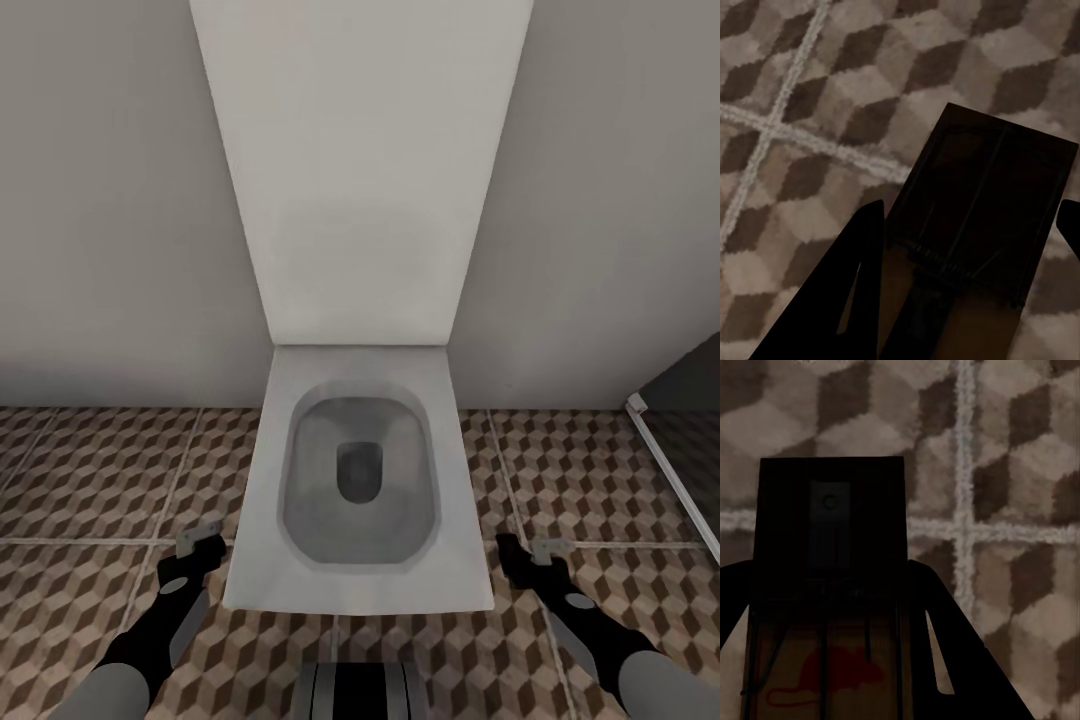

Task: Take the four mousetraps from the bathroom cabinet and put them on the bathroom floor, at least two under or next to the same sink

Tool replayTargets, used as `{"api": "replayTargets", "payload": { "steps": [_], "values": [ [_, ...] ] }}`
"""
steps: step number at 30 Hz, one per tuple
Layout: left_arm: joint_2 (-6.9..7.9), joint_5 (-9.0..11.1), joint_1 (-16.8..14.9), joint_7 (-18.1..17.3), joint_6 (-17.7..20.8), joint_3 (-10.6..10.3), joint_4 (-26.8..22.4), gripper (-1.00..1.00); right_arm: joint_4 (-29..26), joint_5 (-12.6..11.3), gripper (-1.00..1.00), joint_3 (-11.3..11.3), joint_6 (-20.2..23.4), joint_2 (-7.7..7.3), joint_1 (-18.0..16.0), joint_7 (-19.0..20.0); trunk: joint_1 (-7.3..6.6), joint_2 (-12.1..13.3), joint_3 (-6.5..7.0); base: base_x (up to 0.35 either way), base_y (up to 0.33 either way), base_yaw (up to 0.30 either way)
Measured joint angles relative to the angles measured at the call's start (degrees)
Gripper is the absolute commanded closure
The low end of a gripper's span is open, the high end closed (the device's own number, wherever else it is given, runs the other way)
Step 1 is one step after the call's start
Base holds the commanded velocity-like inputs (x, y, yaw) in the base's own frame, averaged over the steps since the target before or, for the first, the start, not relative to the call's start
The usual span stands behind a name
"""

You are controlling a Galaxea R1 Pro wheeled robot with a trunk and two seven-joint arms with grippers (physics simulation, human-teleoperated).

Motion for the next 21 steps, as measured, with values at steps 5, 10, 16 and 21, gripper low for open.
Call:
{"api": "replayTargets", "payload": {
  "steps": [5, 10, 16, 21],
  "values": [
    [0.03, 0.05, 0.07, 0.00, -2.64, 0.01, -0.04, 1.00, 0.06, -0.13, 1.00, -0.05, -5.50, -0.46, 0.11, 0.35, 0.00, 0.00, 0.00, 0.000, 0.000, 0.000],
    [0.03, 0.12, 0.29, -0.12, -6.08, 0.02, 0.08, 1.00, 0.14, -0.24, 1.00, 0.02, -7.36, -0.68, 0.14, 0.43, 0.00, 0.00, 0.00, 0.000, 0.000, 0.000],
    [-0.04, 0.06, 0.43, -0.61, -6.76, 0.02, 0.33, 1.00, 0.16, -0.26, 1.00, 0.03, -7.62, -0.71, 0.14, 0.38, 0.00, 0.00, 0.00, 0.000, 0.000, 0.000],
    [-0.05, -0.02, 0.45, -0.72, -6.89, 0.02, 1.60, 1.00, 0.17, -0.28, 1.00, 0.03, -7.64, -0.64, 0.14, 0.22, 0.00, 0.00, 0.00, 0.000, 0.000, 0.000]
  ]
}}
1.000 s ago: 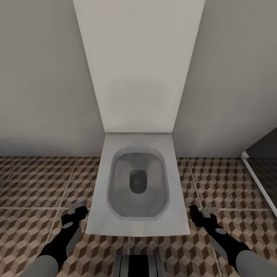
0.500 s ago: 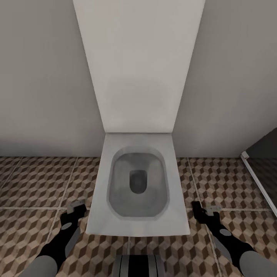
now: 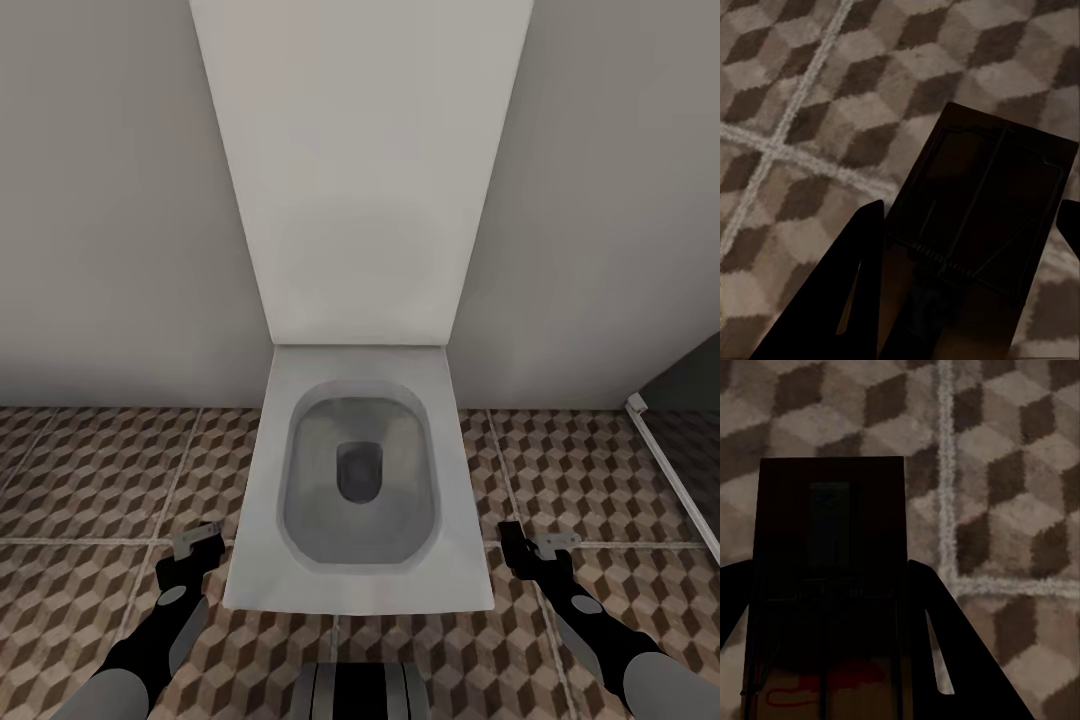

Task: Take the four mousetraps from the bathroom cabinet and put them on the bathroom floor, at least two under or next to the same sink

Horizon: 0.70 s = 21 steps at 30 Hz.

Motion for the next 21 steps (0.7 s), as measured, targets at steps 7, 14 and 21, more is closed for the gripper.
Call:
{"api": "replayTargets", "payload": {
  "steps": [7, 14, 21],
  "values": [
    [-0.07, 0.03, 0.00, 0.05, -3.51, -0.07, 1.59, 1.00, 0.00, -0.04, 1.00, 0.00, 0.00, 0.02, 0.00, -0.34, 0.00, 0.00, 0.00, 0.000, 0.000, 0.000],
    [-0.03, 0.28, 0.00, 0.00, -5.04, -0.10, 2.50, 1.00, 0.01, -0.05, 1.00, 0.00, 0.01, 0.02, 0.00, -0.41, 0.00, 0.00, 0.00, 0.000, 0.000, 0.000],
    [-0.63, 0.38, 0.00, 0.21, -9.30, -0.24, 2.29, 1.00, 0.01, -0.05, 1.00, 0.00, 0.01, 0.09, 0.00, -0.41, 0.00, 0.00, 0.00, 0.000, 0.000, 0.000]
  ]
}}
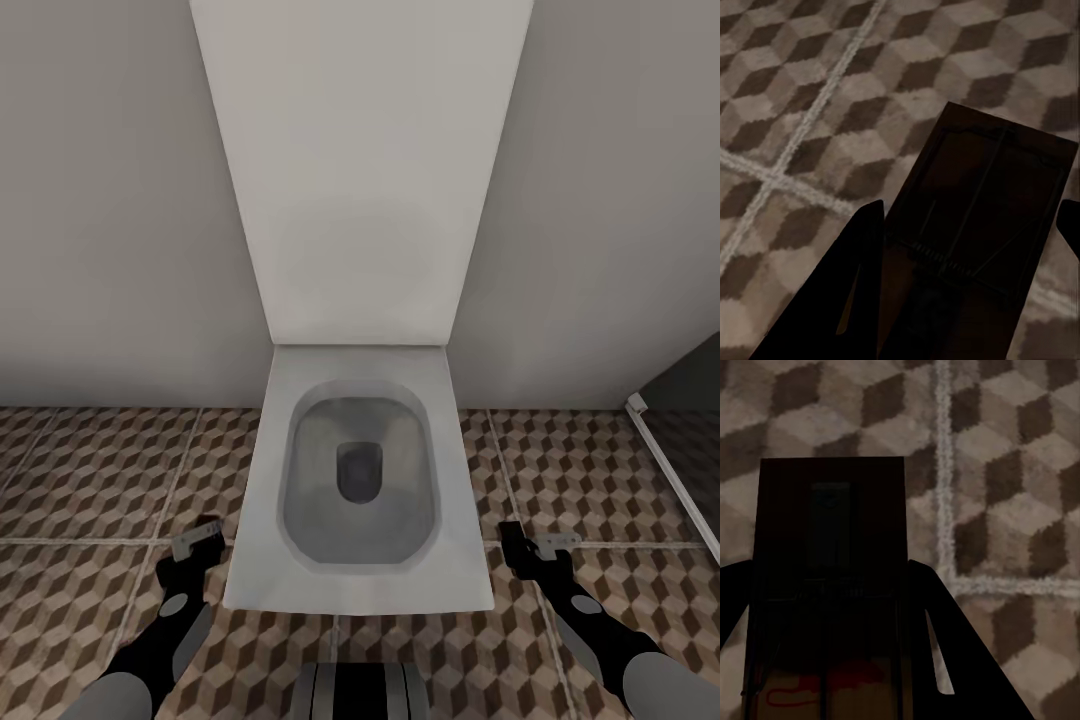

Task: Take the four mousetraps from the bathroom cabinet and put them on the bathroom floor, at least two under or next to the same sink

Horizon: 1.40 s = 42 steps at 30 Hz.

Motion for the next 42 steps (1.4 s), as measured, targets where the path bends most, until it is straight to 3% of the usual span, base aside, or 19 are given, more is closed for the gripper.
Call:
{"api": "replayTargets", "payload": {
  "steps": [22, 26, 42],
  "values": [
    [0.71, -0.25, 0.00, 0.05, -0.46, 0.05, -0.41, 1.00, 0.00, 0.01, 1.00, 0.00, 0.00, -0.03, 0.00, -0.04, 0.00, 0.00, 0.00, 0.000, 0.000, 0.000],
    [0.71, -0.25, 0.00, 0.03, -0.43, 0.05, -0.41, 1.00, 0.00, -0.01, 1.00, -0.07, -0.02, -0.06, 0.01, -0.10, 0.11, -0.05, -0.88, 0.000, 0.000, 0.000],
    [0.64, -0.26, 0.00, 0.02, -0.28, 0.07, -0.36, 1.00, 0.00, -0.03, 1.00, -0.09, -0.06, -0.07, 0.00, -0.26, 0.10, -0.05, -0.89, 0.000, 0.000, 0.000]
  ]
}}
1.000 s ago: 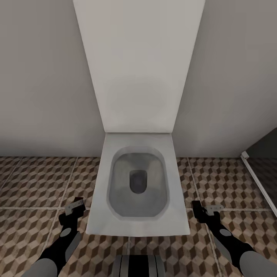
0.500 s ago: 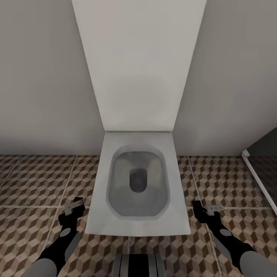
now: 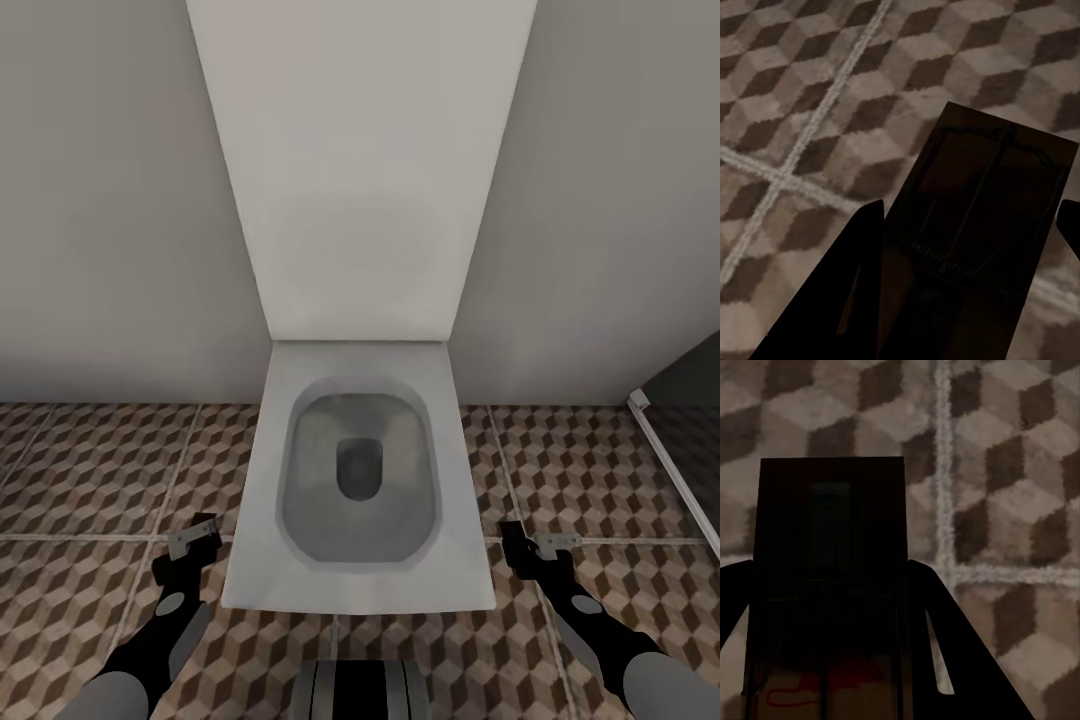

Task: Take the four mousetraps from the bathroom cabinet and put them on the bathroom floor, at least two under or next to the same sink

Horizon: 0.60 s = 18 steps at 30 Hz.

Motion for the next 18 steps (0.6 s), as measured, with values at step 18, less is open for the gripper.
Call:
{"api": "replayTargets", "payload": {
  "steps": [18],
  "values": [
    [0.00, 0.05, 0.00, -0.09, -0.02, -0.05, 0.03, 1.00, 0.00, -0.03, 1.00, -0.18, -0.11, 0.06, 0.00, -0.08, 0.00, 0.00, 0.00, 0.000, 0.000, 0.000]
  ]
}}
